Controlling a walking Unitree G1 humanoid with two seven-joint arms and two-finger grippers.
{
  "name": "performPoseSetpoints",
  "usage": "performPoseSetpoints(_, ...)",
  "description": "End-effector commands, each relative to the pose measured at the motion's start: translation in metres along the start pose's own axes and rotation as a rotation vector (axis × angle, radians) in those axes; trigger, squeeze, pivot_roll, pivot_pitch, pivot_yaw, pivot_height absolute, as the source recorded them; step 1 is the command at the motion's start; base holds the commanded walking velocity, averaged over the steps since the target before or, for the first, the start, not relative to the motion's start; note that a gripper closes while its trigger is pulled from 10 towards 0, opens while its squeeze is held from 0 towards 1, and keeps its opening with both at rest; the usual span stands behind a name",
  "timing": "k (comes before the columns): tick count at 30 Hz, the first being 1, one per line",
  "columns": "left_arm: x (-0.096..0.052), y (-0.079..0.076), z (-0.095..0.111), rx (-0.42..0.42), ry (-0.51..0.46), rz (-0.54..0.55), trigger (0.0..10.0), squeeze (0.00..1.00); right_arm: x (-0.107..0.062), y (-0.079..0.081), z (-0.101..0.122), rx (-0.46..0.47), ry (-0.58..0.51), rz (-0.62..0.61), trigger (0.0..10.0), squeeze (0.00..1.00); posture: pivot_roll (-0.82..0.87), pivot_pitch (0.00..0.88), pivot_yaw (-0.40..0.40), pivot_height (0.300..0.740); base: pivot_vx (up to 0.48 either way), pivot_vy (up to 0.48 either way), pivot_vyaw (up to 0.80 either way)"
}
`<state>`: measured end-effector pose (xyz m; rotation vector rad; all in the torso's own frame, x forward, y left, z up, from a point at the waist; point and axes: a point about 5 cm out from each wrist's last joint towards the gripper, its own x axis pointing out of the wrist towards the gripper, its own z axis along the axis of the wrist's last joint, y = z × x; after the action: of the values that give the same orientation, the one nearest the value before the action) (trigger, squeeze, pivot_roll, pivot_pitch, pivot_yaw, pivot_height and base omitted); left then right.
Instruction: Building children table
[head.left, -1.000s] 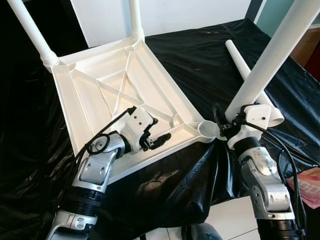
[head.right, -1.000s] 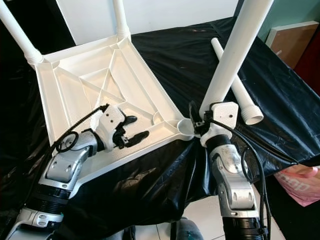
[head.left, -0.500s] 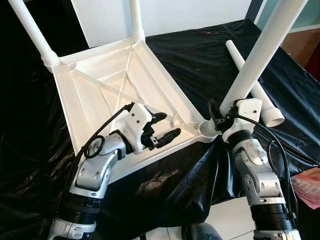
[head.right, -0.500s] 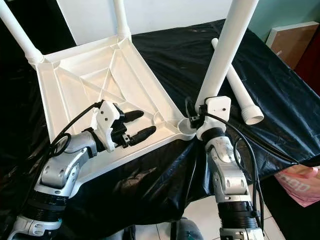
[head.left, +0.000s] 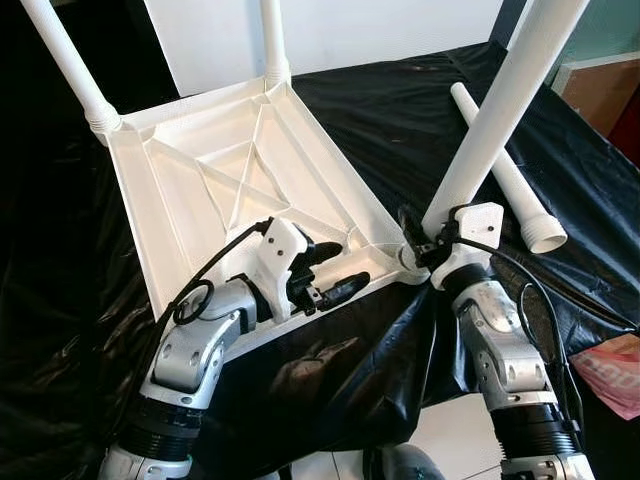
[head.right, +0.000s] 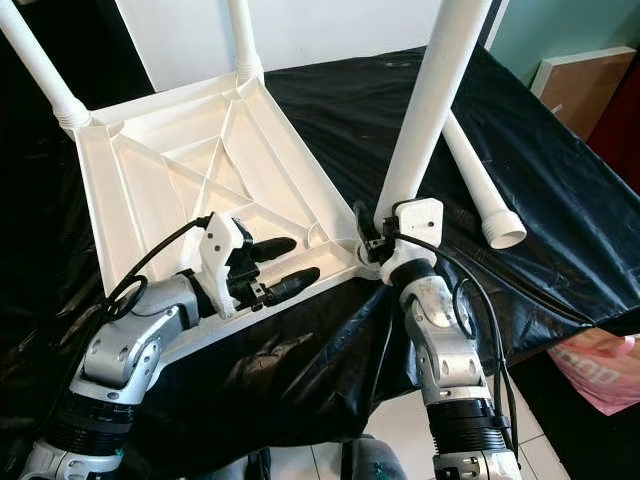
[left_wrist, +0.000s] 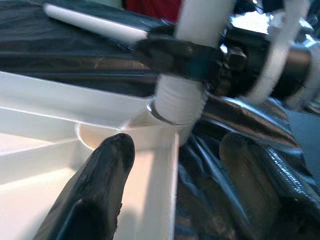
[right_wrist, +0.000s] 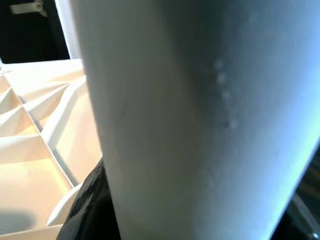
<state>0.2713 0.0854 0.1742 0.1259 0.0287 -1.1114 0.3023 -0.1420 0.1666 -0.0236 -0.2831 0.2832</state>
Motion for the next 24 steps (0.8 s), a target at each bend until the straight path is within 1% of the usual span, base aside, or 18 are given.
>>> performPoseSetpoints(1,-0.001,-0.012,-0.002,-0.009,0.016,-0.154,10.0,0.0,-0.005,-0.002,-0.018,0.014,0.074,-0.007,10.0,0.0,-0.01,0.144,0.005,0.74,0.0,0.0,0.0)
performPoseSetpoints(3,-0.001,-0.013,-0.004,-0.01,0.034,-0.16,10.0,0.0,-0.004,-0.003,-0.02,0.001,0.08,0.005,10.0,0.0,-0.01,0.142,0.007,0.74,0.0,0.0,0.0)
performPoseSetpoints(11,-0.002,-0.012,-0.001,-0.009,0.033,-0.155,10.0,0.0,-0.002,-0.007,-0.026,-0.009,0.09,0.01,10.0,0.0,-0.01,0.138,0.004,0.74,0.0,0.0,0.0)
performPoseSetpoints(15,-0.002,-0.013,0.001,-0.01,0.031,-0.162,10.0,0.0,-0.001,-0.008,-0.03,0.013,0.1,0.004,10.0,0.0,-0.01,0.136,0.004,0.74,0.0,0.0,0.0)
performPoseSetpoints(16,-0.002,-0.015,0.001,-0.008,0.029,-0.172,10.0,0.0,0.0,-0.008,-0.032,0.034,0.103,-0.004,10.0,0.0,-0.01,0.133,0.005,0.74,0.0,0.0,0.0)
performPoseSetpoints(20,-0.001,-0.02,0.003,-0.006,0.032,-0.203,10.0,0.0,0.006,-0.007,-0.035,0.068,0.106,-0.007,10.0,0.0,-0.01,0.125,0.004,0.74,0.0,0.0,0.0)
performPoseSetpoints(24,-0.002,-0.022,0.002,-0.005,0.039,-0.215,10.0,0.0,0.004,-0.006,-0.037,0.058,0.11,0.008,10.0,0.0,-0.01,0.124,0.004,0.74,0.0,0.0,0.0)
